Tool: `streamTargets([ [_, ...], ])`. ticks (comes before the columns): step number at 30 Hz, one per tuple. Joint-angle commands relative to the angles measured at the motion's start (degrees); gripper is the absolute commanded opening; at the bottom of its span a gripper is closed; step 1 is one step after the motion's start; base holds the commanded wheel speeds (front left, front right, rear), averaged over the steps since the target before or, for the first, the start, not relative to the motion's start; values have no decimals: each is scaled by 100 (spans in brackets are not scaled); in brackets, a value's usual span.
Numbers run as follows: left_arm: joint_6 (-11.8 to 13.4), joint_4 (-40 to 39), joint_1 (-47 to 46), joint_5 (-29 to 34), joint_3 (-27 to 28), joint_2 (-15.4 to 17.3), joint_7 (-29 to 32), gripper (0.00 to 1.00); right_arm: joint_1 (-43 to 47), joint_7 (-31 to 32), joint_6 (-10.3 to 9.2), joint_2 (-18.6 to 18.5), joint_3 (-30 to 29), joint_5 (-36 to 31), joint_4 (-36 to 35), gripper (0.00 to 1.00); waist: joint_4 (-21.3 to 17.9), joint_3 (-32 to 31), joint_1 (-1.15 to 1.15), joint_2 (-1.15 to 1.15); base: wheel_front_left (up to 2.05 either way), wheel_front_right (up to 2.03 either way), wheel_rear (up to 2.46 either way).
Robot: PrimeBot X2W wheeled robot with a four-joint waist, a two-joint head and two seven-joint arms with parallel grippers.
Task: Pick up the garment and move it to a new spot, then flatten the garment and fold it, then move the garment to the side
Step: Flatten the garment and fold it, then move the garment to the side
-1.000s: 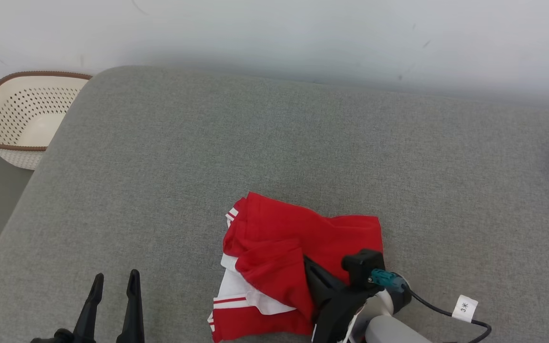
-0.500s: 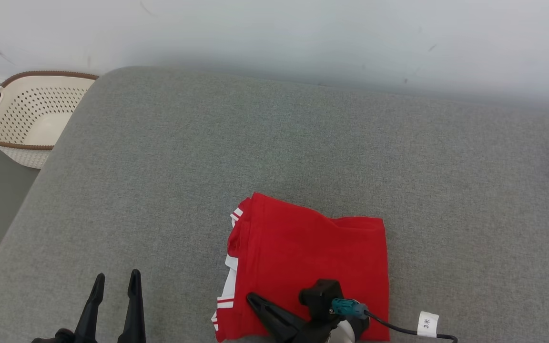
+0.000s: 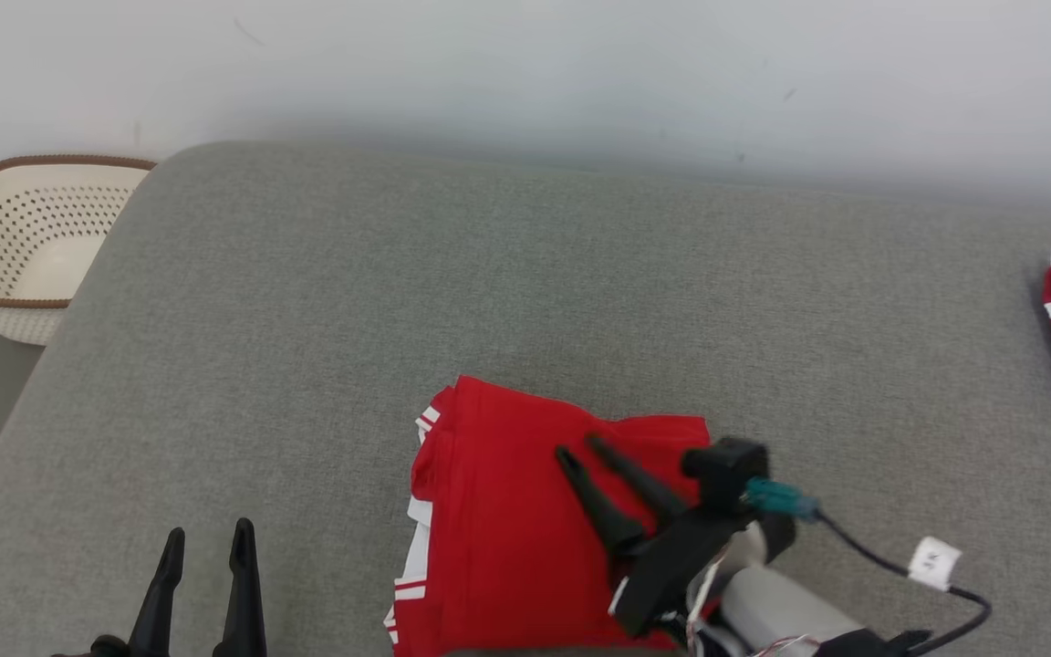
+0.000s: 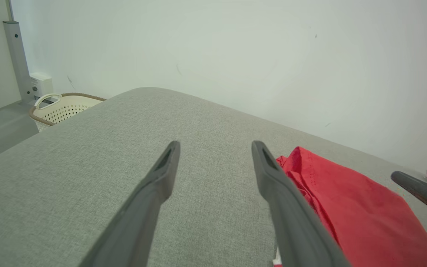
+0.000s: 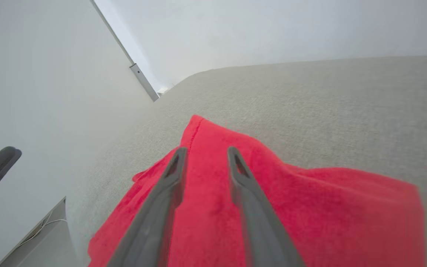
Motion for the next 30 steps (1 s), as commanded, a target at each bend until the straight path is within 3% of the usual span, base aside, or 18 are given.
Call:
streamTargets([
  [1,4,-18,81,18,30,1,-21,100,81,-10,0,-111,-259,-140,-35,100,-87,-44,0,0,0,0,0],
  [10,50,-100,164,86,61,1,-21,100,448,-10,0,-482,-1591,-636,-171,100,-300,-142,0,0,0,0,0],
  [13,45,-111,197,103,72,2,-21,100,606,-10,0,-547,-1795,-715,-52,100,-364,-173,0,0,0,0,0],
  [30,50,-106,153,52,-4,2,-21,100,653,529,0,-454,-1232,17,321,100,-397,-103,0,0,0,0,0],
])
